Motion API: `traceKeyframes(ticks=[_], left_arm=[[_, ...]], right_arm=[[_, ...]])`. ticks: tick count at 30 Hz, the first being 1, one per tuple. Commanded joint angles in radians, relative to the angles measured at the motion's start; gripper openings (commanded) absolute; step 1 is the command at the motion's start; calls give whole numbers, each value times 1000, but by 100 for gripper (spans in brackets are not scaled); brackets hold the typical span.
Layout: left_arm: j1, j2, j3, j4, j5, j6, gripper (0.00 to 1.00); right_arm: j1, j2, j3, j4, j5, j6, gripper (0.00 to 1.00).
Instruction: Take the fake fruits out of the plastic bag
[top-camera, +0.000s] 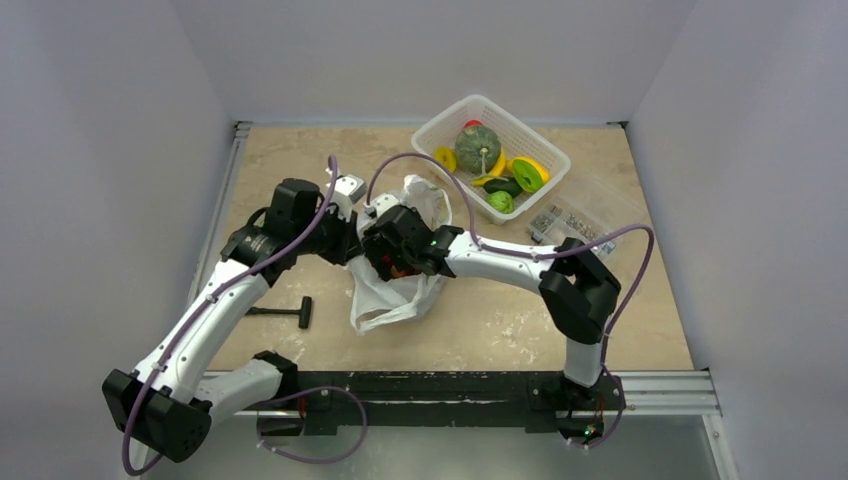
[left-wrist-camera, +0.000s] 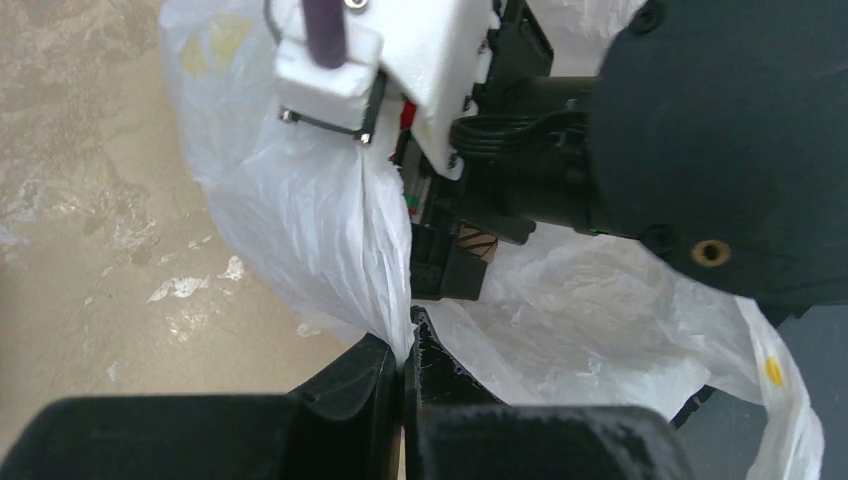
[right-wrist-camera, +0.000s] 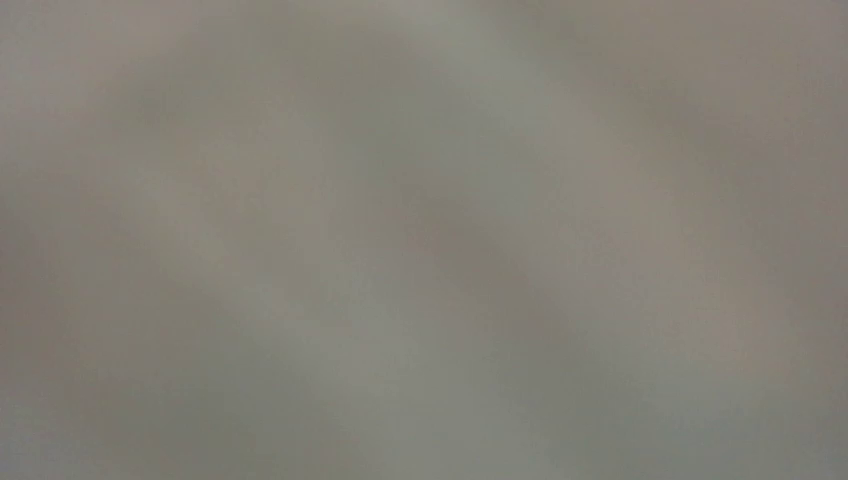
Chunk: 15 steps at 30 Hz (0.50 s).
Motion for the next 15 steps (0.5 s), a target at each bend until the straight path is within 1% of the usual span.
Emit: traceKeyframes(ticks=[1,5,8,10,12,15], left_arm=[[-17,6,3,33,1,23,0],[-17,25,12,17,-7,25,0],[-19,36,11,17,-9,23,0],[-18,43,14,14,-13,23,0],[-19,49,18,7,-13,23,0],[-18,54,14,11,-27,23,0]], right_arm=[[-3,45,-11,93,5,0,97],[-2,86,-42,138,-4,16,98],[-3,125,-33,131,6,24,96],[-2,138,-41,145,5,24,88],[-3,149,-45,161,-1,23,75],[-3,153,-40,157,-20,24,59]])
